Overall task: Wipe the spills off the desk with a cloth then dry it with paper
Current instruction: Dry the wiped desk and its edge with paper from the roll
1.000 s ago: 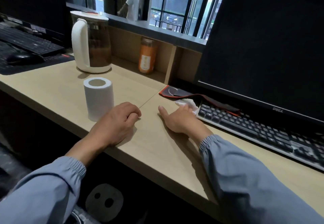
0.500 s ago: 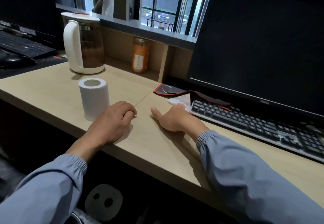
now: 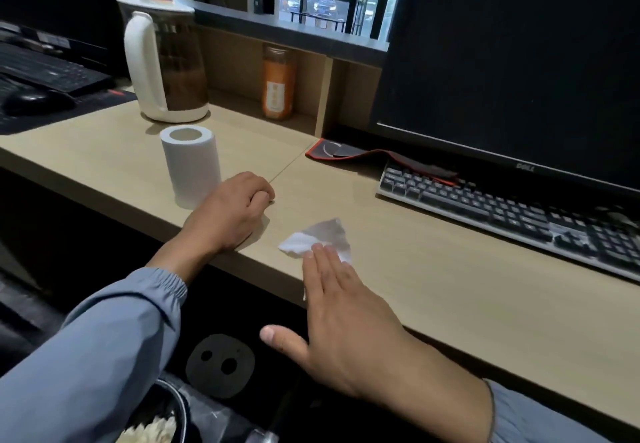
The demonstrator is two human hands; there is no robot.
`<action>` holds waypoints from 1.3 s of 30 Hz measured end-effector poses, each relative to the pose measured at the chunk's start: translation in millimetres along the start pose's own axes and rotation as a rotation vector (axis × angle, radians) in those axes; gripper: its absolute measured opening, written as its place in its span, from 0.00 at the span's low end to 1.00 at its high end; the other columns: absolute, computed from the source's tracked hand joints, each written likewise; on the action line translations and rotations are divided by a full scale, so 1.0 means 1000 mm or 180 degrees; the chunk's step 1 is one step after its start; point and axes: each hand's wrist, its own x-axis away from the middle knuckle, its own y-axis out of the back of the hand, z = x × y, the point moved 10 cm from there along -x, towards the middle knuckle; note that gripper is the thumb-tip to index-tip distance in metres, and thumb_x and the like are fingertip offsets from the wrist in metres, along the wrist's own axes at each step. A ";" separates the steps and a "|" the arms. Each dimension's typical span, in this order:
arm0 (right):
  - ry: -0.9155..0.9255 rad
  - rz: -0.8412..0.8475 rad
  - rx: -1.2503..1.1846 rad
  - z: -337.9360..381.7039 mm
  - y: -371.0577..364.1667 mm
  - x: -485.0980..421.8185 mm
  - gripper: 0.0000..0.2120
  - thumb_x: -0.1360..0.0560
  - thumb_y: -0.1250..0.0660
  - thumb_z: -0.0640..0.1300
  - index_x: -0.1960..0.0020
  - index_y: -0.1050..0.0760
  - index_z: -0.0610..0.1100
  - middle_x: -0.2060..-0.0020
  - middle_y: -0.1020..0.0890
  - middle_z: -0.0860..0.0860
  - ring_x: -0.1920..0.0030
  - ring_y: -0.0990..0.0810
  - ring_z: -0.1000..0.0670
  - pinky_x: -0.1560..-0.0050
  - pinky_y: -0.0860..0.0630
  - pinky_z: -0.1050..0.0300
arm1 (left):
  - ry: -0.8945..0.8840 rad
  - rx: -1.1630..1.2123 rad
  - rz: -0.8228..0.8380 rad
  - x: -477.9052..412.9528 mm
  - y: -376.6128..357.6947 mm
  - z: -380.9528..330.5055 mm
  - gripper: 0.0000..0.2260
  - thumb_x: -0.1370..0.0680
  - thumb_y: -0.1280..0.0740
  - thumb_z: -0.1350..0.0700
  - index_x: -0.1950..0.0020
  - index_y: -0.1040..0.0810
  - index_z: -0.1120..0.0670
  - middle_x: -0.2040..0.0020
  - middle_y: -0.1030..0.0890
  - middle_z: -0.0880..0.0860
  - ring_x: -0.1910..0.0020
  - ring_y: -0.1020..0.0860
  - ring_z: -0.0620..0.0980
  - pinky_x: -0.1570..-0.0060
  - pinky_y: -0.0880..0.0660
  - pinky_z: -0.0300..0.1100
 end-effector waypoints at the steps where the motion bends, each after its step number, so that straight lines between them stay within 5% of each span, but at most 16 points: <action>1: -0.0008 -0.0130 0.0073 -0.003 0.001 -0.009 0.48 0.19 0.53 0.69 0.20 0.68 0.35 0.21 0.66 0.37 0.20 0.68 0.42 0.20 0.64 0.48 | 0.0023 -0.0016 -0.0005 0.000 0.001 0.000 0.11 0.17 0.40 0.56 0.48 0.17 0.51 0.45 0.19 0.49 0.44 0.23 0.48 0.40 0.29 0.45; 7: -0.0011 -0.0849 0.0300 0.012 -0.009 -0.007 0.44 0.17 0.42 0.58 0.22 0.60 0.26 0.22 0.57 0.28 0.20 0.56 0.32 0.20 0.54 0.40 | -0.0007 -0.0191 -0.0055 0.003 0.000 -0.008 0.12 0.17 0.40 0.57 0.46 0.17 0.54 0.44 0.19 0.51 0.43 0.23 0.50 0.39 0.29 0.46; 10: -0.0045 -0.1204 0.0332 0.019 -0.009 -0.002 0.42 0.20 0.34 0.50 0.23 0.50 0.24 0.24 0.46 0.26 0.22 0.44 0.30 0.22 0.43 0.39 | -0.0016 -0.0223 -0.0093 0.004 0.000 -0.009 0.11 0.17 0.39 0.57 0.46 0.16 0.55 0.45 0.19 0.52 0.44 0.23 0.50 0.43 0.32 0.38; 16: -0.0032 -0.1187 0.0218 0.022 0.008 -0.021 0.31 0.20 0.52 0.38 0.22 0.57 0.25 0.23 0.50 0.26 0.21 0.50 0.30 0.20 0.49 0.40 | -0.0018 -0.0344 0.0016 0.008 0.002 -0.014 0.10 0.17 0.39 0.59 0.47 0.17 0.56 0.45 0.19 0.53 0.43 0.23 0.52 0.42 0.32 0.40; 20: 0.0009 -0.1464 0.0317 -0.015 -0.008 0.026 0.41 0.29 0.25 0.43 0.25 0.39 0.24 0.28 0.34 0.26 0.26 0.33 0.31 0.27 0.32 0.39 | -0.0050 -0.0401 0.0082 0.008 -0.001 -0.020 0.12 0.16 0.40 0.58 0.45 0.17 0.55 0.43 0.20 0.53 0.42 0.23 0.51 0.38 0.29 0.45; 22: -0.0115 -0.1407 0.0331 -0.039 -0.022 0.047 0.44 0.36 0.19 0.42 0.28 0.33 0.25 0.30 0.29 0.28 0.28 0.29 0.32 0.31 0.28 0.39 | -0.0022 -0.0435 0.0085 0.008 -0.002 -0.021 0.12 0.16 0.41 0.56 0.44 0.18 0.54 0.42 0.20 0.52 0.42 0.24 0.50 0.37 0.28 0.49; 24: -0.0199 -0.1269 0.0415 -0.048 -0.022 0.053 0.43 0.34 0.21 0.41 0.27 0.35 0.26 0.28 0.32 0.28 0.27 0.31 0.33 0.28 0.32 0.42 | 0.0037 -0.0522 0.0126 0.007 -0.001 -0.021 0.12 0.15 0.40 0.54 0.41 0.19 0.53 0.41 0.21 0.52 0.41 0.24 0.51 0.36 0.27 0.51; 28: 0.0036 -0.0834 0.0305 -0.040 -0.010 0.025 0.42 0.20 0.38 0.46 0.21 0.61 0.29 0.21 0.56 0.31 0.19 0.56 0.35 0.20 0.57 0.45 | 0.0240 -0.0729 0.0353 0.006 -0.014 -0.033 0.14 0.15 0.41 0.53 0.33 0.24 0.56 0.35 0.23 0.58 0.34 0.27 0.60 0.33 0.30 0.56; 32: 0.0118 -0.0850 0.0099 -0.041 -0.008 0.027 0.42 0.18 0.42 0.53 0.20 0.61 0.30 0.20 0.57 0.32 0.19 0.57 0.36 0.20 0.58 0.46 | 0.0091 -0.0535 0.0293 0.011 -0.035 -0.076 0.16 0.15 0.41 0.54 0.29 0.25 0.55 0.31 0.26 0.56 0.31 0.29 0.56 0.31 0.30 0.55; 35: 0.0232 -0.1066 0.0311 -0.039 -0.010 0.050 0.39 0.20 0.41 0.53 0.21 0.49 0.28 0.21 0.48 0.31 0.20 0.46 0.35 0.23 0.54 0.47 | 0.0046 -0.0469 0.0399 0.011 -0.056 -0.096 0.15 0.16 0.41 0.52 0.31 0.24 0.54 0.32 0.25 0.55 0.33 0.28 0.55 0.33 0.28 0.57; 39: 0.0212 -0.0432 -0.0420 -0.053 -0.008 0.056 0.34 0.15 0.54 0.58 0.17 0.61 0.40 0.18 0.61 0.46 0.19 0.63 0.51 0.28 0.68 0.60 | 0.0035 -0.0542 0.0360 0.013 -0.071 -0.101 0.17 0.18 0.45 0.50 0.38 0.21 0.54 0.40 0.22 0.54 0.40 0.24 0.57 0.39 0.27 0.57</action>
